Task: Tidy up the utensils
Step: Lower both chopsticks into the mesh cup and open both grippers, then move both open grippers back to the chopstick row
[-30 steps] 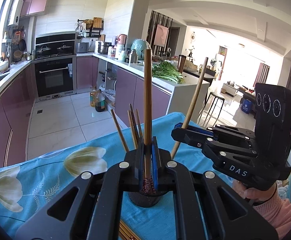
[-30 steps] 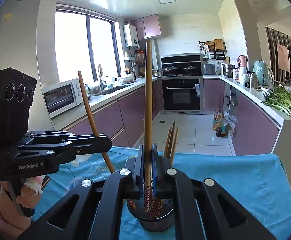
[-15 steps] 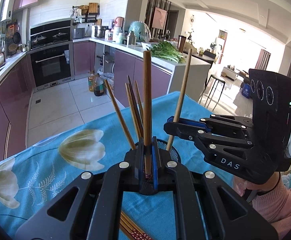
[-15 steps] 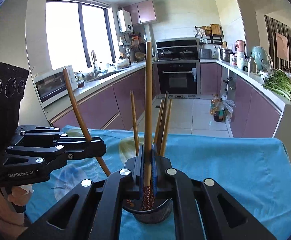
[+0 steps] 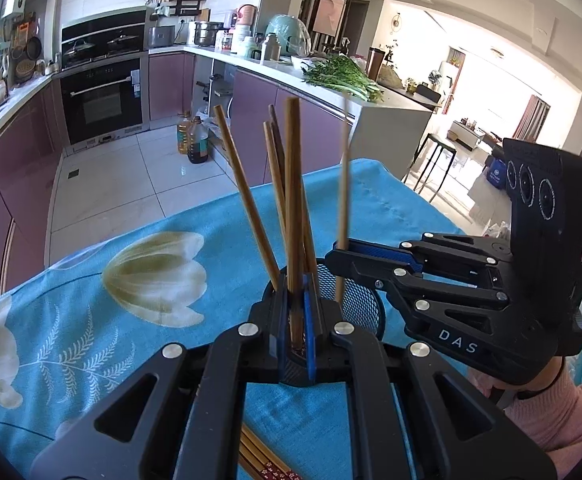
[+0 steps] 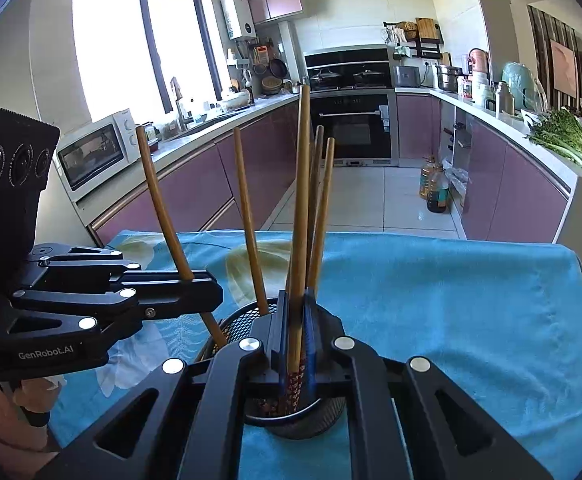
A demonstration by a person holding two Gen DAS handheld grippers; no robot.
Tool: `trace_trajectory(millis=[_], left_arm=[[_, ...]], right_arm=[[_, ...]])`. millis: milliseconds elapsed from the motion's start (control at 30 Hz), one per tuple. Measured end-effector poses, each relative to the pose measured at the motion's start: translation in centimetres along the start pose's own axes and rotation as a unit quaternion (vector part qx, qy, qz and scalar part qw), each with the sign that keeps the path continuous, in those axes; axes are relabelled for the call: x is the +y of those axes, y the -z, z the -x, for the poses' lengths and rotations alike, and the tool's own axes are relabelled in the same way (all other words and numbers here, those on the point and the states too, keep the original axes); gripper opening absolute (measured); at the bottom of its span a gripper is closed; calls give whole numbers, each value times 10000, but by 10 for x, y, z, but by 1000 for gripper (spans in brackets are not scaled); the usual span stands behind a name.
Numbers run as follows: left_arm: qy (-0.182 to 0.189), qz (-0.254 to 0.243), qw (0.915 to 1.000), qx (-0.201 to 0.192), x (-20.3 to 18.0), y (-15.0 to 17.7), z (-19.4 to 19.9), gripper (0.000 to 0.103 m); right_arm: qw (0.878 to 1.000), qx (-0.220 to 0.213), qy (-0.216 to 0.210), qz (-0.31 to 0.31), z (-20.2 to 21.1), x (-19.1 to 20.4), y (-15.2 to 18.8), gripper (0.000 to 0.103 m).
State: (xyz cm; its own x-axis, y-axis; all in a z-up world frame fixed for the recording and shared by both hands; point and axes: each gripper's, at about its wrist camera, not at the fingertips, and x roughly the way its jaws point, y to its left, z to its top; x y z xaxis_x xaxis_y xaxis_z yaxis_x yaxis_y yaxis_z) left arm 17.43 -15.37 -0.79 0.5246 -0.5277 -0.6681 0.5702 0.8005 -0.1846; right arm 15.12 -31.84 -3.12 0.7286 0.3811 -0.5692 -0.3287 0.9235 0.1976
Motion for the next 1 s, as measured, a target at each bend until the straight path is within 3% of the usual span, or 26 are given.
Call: trace_trajectory(millis=[167, 333, 567, 667, 767, 867, 1000], left_arm=[[-48, 105, 9999, 5, 4, 0, -5, 10], [-86, 179, 9998, -38, 8, 4, -3, 18], [-177, 298, 9992, -203, 16, 16, 8, 20], [-317, 318, 9983, -378, 20, 25, 21, 25], [-490, 314, 9964, -622, 26, 41, 41, 38], [-675, 324, 9944, -744, 32, 55, 57, 40], [-1051, 369, 9902, -843, 44, 80, 73, 57]], right_arm=[[9999, 23, 24, -107, -6, -3, 2, 8], [9999, 14, -24, -128, -5, -4, 6, 8], [9999, -43, -66, -92, 1, 0, 8, 15], [9998, -147, -145, -11, 10, 7, 10, 22], [9991, -270, -299, 131, 24, 17, 13, 27], [9974, -370, -508, 359, 38, 30, 18, 36], [9948, -275, -755, 618, 43, 48, 31, 45]])
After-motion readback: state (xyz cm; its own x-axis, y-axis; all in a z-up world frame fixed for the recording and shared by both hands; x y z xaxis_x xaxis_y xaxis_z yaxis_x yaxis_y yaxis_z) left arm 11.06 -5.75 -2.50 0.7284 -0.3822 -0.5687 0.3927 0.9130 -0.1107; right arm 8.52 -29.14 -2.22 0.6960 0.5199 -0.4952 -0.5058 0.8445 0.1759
